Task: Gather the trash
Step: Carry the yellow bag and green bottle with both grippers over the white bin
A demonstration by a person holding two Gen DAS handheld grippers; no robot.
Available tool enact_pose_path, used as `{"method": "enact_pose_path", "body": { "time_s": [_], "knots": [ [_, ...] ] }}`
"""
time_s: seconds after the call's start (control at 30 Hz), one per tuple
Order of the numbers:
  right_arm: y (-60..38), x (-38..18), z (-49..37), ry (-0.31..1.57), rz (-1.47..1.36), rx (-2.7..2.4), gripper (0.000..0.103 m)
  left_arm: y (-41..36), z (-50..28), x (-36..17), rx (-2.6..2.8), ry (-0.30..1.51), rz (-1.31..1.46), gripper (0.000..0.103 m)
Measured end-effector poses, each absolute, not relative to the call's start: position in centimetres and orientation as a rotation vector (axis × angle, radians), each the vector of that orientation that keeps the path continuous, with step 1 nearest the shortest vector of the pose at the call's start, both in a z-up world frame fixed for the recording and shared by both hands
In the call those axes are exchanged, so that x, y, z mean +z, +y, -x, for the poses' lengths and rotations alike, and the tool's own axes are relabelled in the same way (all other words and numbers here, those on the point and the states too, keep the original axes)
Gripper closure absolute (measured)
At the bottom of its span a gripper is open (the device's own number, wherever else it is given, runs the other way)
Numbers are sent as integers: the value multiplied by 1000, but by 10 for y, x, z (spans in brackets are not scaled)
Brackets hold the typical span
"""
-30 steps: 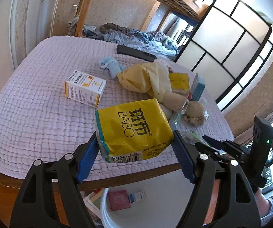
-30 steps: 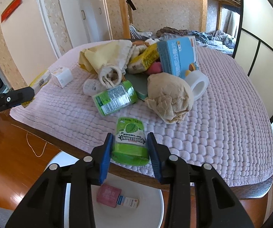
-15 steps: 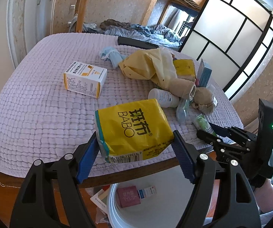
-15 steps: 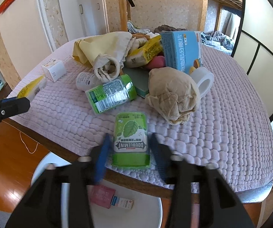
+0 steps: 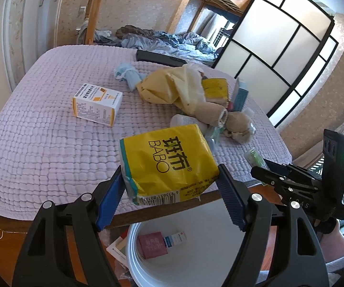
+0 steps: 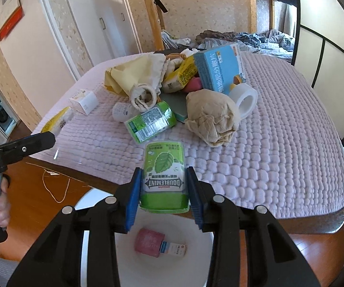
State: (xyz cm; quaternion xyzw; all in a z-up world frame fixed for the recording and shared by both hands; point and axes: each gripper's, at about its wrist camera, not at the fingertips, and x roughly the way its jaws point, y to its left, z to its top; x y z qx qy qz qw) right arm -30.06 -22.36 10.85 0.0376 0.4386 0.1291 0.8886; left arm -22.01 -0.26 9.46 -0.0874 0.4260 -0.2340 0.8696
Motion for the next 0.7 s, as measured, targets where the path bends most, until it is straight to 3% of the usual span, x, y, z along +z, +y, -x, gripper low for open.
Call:
{"method": "enact_pose_path", "body": {
  "time_s": [0.7],
  "knots": [
    [-227, 116, 341, 928, -86, 285, 66, -23, 249, 100, -611, 921, 152, 26]
  ]
}}
